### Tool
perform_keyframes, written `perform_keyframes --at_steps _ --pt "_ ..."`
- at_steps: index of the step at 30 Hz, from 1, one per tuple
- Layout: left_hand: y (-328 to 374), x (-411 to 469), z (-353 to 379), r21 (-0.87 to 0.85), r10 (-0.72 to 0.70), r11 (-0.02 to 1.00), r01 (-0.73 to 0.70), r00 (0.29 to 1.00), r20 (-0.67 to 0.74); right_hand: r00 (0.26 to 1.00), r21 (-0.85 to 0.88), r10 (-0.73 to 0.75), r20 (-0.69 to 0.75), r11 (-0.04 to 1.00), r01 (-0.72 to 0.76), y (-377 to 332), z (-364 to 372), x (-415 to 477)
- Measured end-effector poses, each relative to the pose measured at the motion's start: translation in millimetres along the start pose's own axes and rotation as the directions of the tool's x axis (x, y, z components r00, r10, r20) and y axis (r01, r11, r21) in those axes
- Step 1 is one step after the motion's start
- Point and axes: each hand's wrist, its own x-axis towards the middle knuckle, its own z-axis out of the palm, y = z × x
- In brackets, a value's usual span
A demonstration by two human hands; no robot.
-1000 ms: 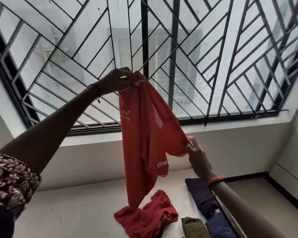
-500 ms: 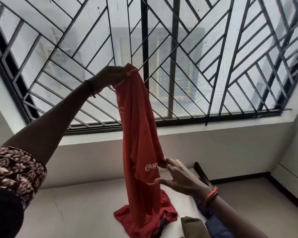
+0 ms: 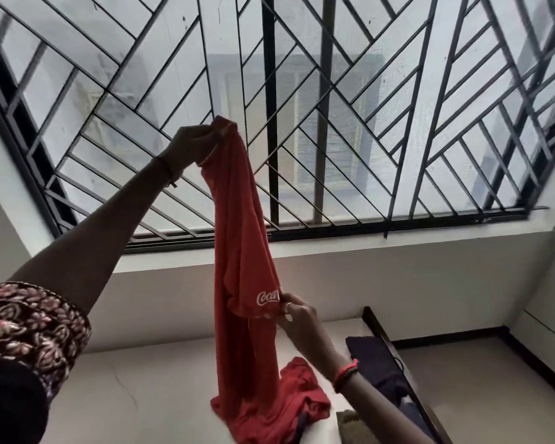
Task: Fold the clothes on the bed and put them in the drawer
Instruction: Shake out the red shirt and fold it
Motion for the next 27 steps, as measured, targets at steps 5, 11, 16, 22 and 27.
perform_keyframes --at_steps 5,11,16,22,27 --pt "-36.2 -20.6 -49.4 0.198 -0.048 0.979 0.045 0.999 0.007 0.981 -0.016 -0.053 0.184 0.998 0.057 27.7 -68.0 22.2" --pt "-76.7 -63.9 -77.8 0.386 -0.119 0.92 0.065 0.986 0.117 0.968 -0.022 0.014 0.249 1.0 -0.009 37.6 -143.2 68.3" --pt "-101.4 -92.8 -73.3 0.478 -0.051 0.879 0.013 0.996 0.067 0.917 -0.118 0.071 0.392 0.993 -0.026 37.1 -139.2 93.7" --pt "-118.2 -110.2 -64.7 0.493 -0.033 0.87 -0.01 0.996 0.079 0.897 -0.293 0.147 0.416 0.956 -0.021 51.7 -123.9 109.3" --pt "-132.3 -140.2 -71.6 0.386 -0.105 0.921 0.055 0.988 0.11 0.926 -0.352 0.241 0.289 0.927 -0.131 47.9 -109.1 107.2"
